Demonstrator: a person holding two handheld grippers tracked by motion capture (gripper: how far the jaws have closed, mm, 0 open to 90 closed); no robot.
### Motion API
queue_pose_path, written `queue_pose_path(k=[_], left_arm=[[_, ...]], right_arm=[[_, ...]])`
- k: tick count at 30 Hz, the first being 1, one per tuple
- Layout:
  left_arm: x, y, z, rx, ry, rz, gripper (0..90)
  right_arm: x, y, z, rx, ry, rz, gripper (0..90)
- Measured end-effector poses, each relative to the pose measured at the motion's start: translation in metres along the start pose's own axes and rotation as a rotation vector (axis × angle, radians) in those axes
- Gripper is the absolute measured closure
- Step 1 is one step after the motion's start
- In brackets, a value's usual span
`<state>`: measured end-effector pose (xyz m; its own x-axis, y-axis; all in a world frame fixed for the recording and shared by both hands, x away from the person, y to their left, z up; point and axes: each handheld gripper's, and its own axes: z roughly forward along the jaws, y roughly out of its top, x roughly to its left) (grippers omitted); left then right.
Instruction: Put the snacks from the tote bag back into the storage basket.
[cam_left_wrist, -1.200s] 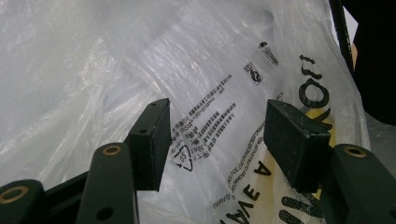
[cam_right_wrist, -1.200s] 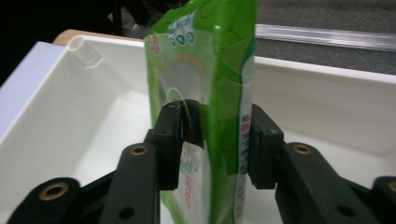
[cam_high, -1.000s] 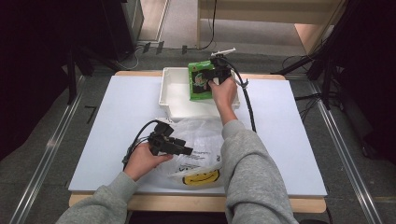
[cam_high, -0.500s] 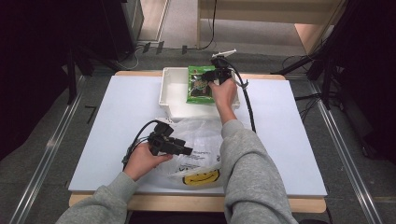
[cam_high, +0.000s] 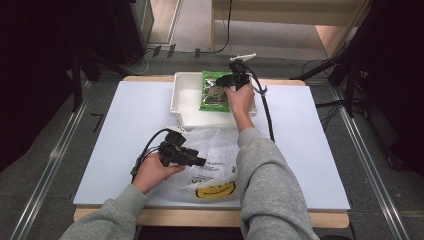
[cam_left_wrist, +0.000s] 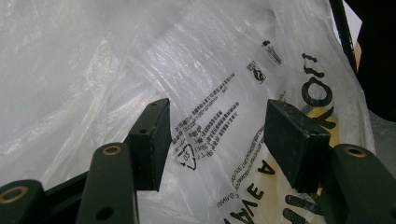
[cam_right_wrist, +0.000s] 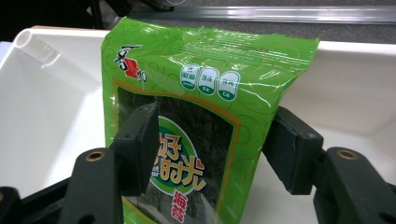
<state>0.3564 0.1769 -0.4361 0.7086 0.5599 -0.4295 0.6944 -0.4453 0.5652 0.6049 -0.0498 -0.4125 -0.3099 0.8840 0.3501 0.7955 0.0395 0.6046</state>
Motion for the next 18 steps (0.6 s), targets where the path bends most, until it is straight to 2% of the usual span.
queue_pose_path(k=[2, 9, 18], left_arm=[[0.0000, -0.0001, 0.0000, -0.003, 0.000, 0.000, 42.7], [-0.0001, -0.0001, -0.0004, -0.003, 0.000, 0.003, 42.7], [0.0016, 0.0003, -0.0032, -0.009, 0.003, 0.002, 42.7]], right_arm=[[0.0015, -0.0005, 0.0003, 0.001, -0.007, -0.013, 40.9], [0.0042, -0.0008, -0.0009, -0.003, -0.024, -0.010, 41.4], [0.0016, -0.0005, -0.0046, -0.001, -0.041, -0.016, 41.2]])
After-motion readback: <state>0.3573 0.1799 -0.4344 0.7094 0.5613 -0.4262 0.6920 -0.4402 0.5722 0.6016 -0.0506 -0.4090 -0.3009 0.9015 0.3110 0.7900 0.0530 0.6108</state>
